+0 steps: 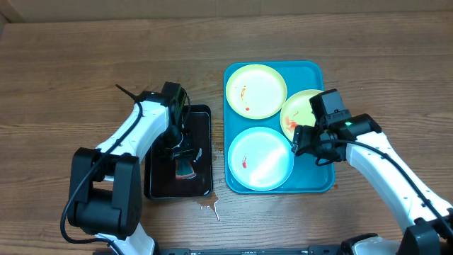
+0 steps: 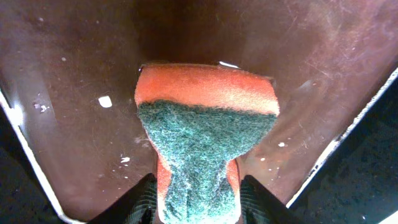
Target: Clean dirty plates on tray and stack at the side
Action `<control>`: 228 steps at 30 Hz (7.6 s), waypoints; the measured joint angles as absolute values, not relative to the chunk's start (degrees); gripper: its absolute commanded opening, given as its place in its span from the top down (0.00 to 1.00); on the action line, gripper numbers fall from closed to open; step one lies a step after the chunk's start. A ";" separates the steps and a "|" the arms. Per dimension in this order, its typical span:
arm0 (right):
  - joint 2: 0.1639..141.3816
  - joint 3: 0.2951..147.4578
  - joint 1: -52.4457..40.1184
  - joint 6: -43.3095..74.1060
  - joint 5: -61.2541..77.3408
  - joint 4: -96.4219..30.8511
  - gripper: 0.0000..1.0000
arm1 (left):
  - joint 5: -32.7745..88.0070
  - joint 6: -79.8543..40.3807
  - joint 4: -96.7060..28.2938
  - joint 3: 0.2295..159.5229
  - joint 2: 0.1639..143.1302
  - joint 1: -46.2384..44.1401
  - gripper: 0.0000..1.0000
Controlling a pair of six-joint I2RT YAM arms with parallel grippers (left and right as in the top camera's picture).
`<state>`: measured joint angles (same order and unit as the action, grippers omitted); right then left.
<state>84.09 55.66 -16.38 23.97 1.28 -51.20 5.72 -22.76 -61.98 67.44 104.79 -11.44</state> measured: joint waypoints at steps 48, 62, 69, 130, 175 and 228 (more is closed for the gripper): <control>93.10 47.20 -18.41 26.04 8.97 -35.97 0.96 | 6.50 -14.59 -64.12 90.45 101.47 -24.01 0.96; 93.06 47.20 -18.41 27.31 8.56 -35.97 0.96 | 14.00 -24.53 -54.92 90.08 115.81 -36.32 0.96; 93.06 47.22 -18.41 27.40 8.58 -36.07 0.96 | 14.55 -26.28 -58.39 89.67 122.04 -35.88 0.96; 93.06 47.42 -18.41 28.27 8.27 -36.97 0.96 | 9.39 -26.46 -73.89 99.44 110.10 -31.51 0.96; 92.58 77.23 -34.00 18.79 -8.51 -58.04 0.96 | 6.31 -25.63 -79.83 98.00 99.81 -0.80 0.11; 95.55 77.23 -65.32 12.56 -60.51 -38.59 0.96 | 9.26 -24.91 -82.28 102.06 95.00 9.47 0.00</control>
